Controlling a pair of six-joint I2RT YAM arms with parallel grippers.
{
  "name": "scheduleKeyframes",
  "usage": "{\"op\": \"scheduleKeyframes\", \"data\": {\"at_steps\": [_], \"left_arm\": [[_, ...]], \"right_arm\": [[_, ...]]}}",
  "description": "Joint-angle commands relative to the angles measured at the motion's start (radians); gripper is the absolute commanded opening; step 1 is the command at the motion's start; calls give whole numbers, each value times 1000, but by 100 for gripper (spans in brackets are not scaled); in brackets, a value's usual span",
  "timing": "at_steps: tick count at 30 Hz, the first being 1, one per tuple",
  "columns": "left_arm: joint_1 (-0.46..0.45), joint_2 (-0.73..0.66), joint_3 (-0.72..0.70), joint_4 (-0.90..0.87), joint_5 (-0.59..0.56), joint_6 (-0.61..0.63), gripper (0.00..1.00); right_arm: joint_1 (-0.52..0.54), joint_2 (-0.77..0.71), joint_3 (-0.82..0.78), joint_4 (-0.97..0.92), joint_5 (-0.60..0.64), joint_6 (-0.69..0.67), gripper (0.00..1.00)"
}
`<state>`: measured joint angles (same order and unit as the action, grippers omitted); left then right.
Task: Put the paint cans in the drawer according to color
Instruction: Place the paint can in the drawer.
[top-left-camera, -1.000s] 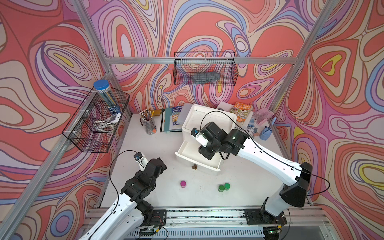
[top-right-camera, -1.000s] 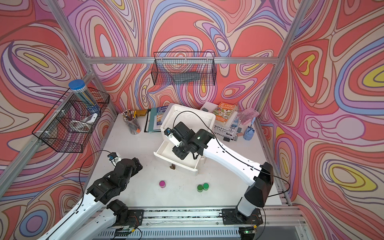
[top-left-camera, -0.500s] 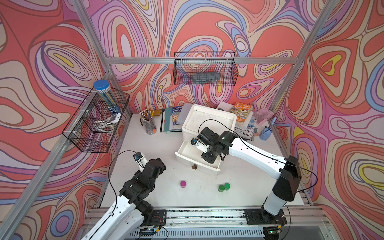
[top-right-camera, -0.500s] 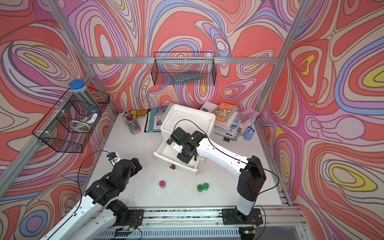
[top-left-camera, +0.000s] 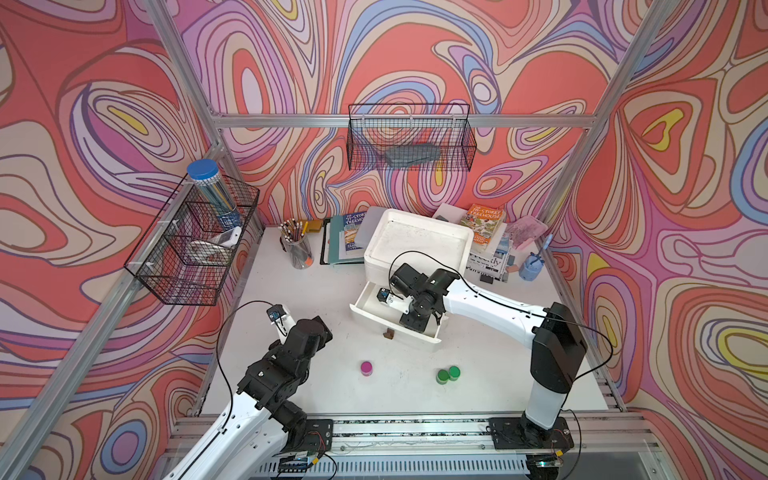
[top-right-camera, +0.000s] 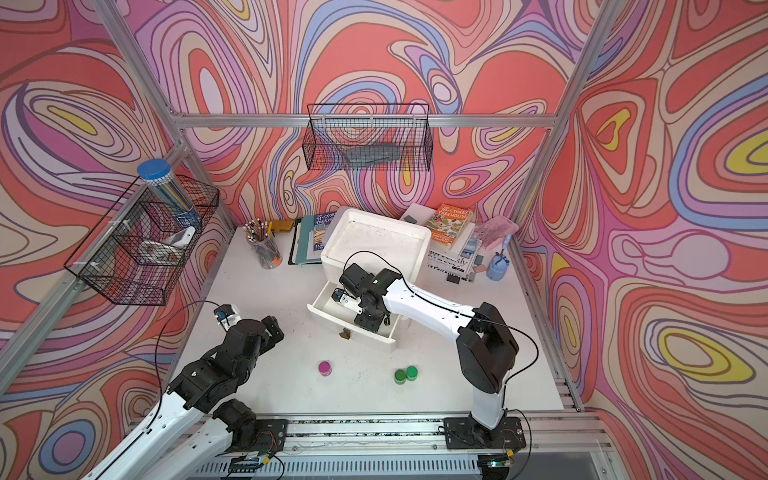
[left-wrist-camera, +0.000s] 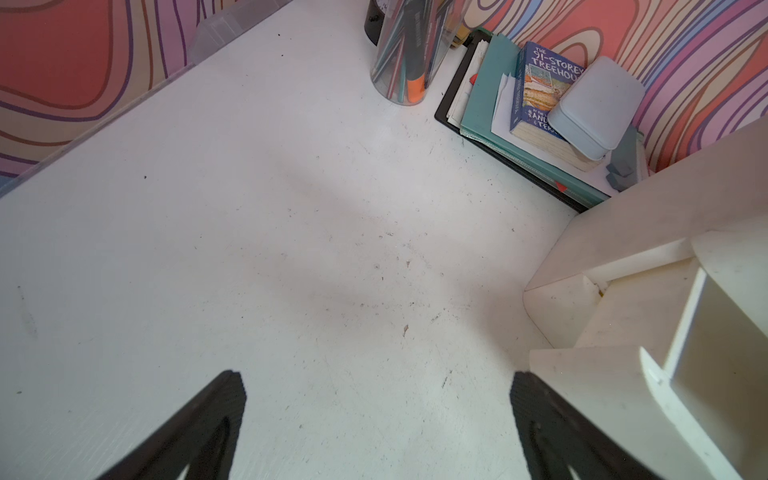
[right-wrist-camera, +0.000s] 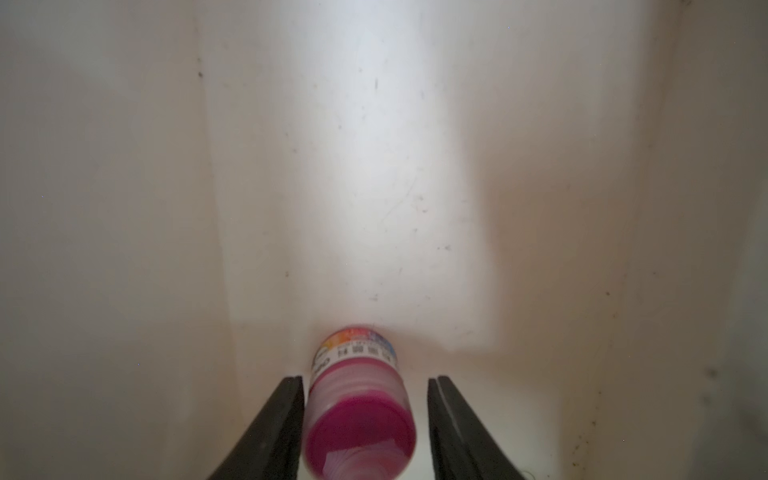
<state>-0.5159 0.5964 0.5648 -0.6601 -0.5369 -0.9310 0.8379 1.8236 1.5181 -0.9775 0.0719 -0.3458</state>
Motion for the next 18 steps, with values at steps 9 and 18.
{"op": "scheduleKeyframes", "data": {"at_steps": [9,18], "left_arm": [[7,-1,41,8,186,241,96],[-6,63,0,25,585,340,87]], "right_arm": [[0,-136,106,-3,-78,43,59],[0,-351,-15,233,-106,238,59]]}}
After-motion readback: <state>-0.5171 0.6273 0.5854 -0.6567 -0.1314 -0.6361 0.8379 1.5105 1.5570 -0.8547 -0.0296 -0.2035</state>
